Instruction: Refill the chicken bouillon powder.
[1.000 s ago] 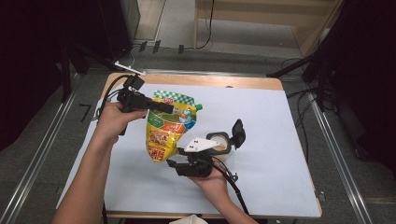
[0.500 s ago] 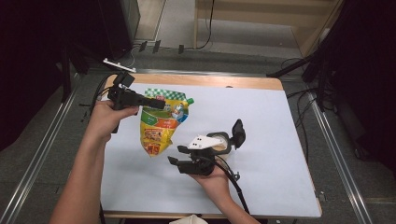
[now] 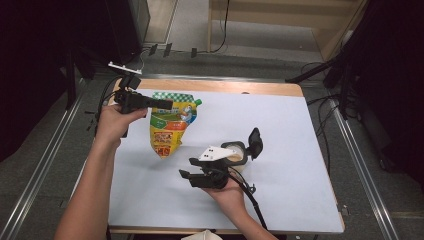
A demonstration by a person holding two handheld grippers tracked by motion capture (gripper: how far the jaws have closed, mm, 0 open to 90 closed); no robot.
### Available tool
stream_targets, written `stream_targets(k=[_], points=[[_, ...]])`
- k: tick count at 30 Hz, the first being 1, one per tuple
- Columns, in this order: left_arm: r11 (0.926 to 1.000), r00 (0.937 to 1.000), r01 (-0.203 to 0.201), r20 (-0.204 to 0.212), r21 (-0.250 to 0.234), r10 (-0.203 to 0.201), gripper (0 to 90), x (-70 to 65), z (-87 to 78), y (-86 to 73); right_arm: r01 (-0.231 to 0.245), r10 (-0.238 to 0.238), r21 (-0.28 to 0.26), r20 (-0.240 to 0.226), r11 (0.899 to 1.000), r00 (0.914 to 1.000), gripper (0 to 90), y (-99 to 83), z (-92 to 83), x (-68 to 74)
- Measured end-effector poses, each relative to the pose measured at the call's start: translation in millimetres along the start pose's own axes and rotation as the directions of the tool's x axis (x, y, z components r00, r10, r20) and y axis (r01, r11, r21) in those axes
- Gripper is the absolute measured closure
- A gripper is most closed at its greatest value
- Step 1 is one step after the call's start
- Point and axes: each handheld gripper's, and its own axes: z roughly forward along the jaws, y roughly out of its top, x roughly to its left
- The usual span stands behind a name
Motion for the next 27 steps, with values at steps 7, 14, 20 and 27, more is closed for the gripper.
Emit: stream_targets(k=[7, 14, 20, 27], points=[[0.9998, 0.9965, 0.000, -0.083, 0.022, 0.001, 89.6, 9.2, 4.3, -3.5, -0.001, 0.001, 0.005, -0.003, 1.000, 1.0000, 47.5, -0.9, 0.5, -0.4], [0.9990, 0.9985, 0.031, -0.046, 0.031, -0.029, 83.6, 17.2, 4.2, -7.8, 0.000, 0.000, 0.003, -0.004, 1.000, 1.0000, 47.6, -1.2, 0.5, 0.0], [0.9991, 0.9977, 0.018, -0.066, 0.039, -0.016, 78.1, 14.8, 4.7, -8.3, -0.001, 0.001, 0.008, -0.005, 1.000, 1.0000, 47.7, -1.3, 0.3, 0.8], [0.9995, 0.9986, 0.028, -0.046, 0.015, -0.027, 70.3, 13.6, 2.0, -8.0, -0.001, 0.001, 0.004, -0.004, 1.000, 1.0000, 47.7, -0.9, -0.5, -0.3]])
